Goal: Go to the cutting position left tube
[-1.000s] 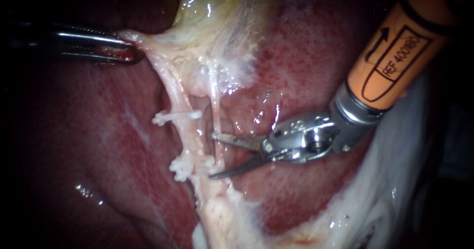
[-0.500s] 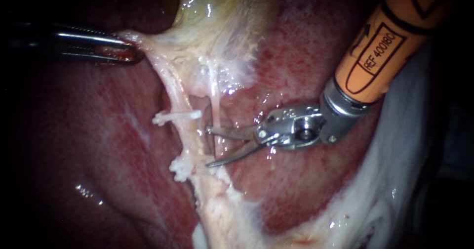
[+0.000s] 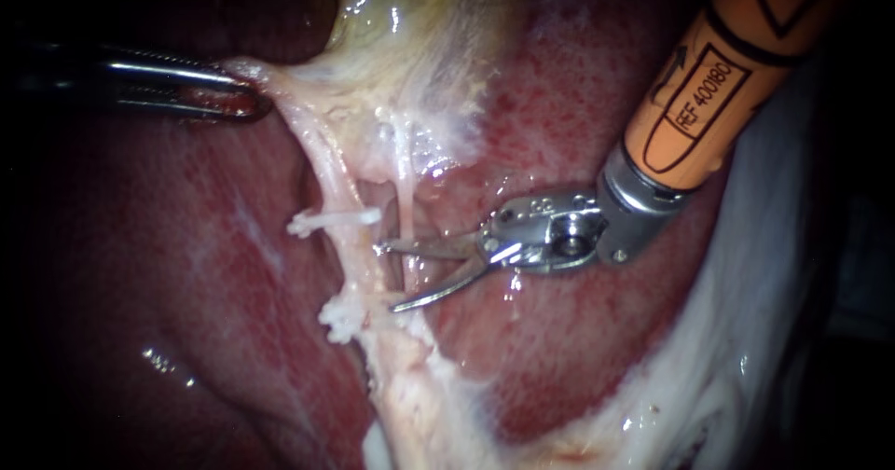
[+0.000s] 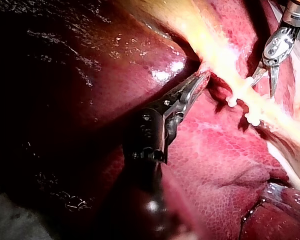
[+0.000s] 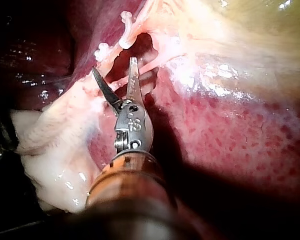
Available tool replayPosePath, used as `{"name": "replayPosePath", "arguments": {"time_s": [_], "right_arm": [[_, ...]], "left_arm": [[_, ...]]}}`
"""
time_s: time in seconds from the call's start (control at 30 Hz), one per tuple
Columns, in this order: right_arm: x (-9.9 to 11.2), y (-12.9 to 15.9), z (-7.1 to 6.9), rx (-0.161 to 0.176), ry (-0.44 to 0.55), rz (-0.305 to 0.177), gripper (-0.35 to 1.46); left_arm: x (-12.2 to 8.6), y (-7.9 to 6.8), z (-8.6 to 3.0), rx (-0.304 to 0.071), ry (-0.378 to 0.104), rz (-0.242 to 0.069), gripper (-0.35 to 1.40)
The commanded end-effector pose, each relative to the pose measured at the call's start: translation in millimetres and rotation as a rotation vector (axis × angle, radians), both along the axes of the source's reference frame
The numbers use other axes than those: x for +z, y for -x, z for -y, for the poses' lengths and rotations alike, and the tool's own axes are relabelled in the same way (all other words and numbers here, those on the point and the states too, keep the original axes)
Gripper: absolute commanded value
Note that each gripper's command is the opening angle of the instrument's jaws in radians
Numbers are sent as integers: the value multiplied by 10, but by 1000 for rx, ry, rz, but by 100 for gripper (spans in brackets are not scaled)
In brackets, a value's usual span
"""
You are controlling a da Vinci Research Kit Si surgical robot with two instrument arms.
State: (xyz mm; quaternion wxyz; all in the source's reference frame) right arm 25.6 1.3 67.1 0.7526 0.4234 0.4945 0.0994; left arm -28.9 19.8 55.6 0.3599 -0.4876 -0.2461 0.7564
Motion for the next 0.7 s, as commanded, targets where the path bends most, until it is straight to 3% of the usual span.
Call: {"name": "replayPosePath", "arguments": {"time_s": [0.03,0.7], "right_arm": [[-1,-4,1,4,-5,-2,141],[-10,-63,0,43,-53,-56,141]], "left_arm": [[0,0,0,0,0,0,-35],[0,0,0,0,0,0,-35]]}}
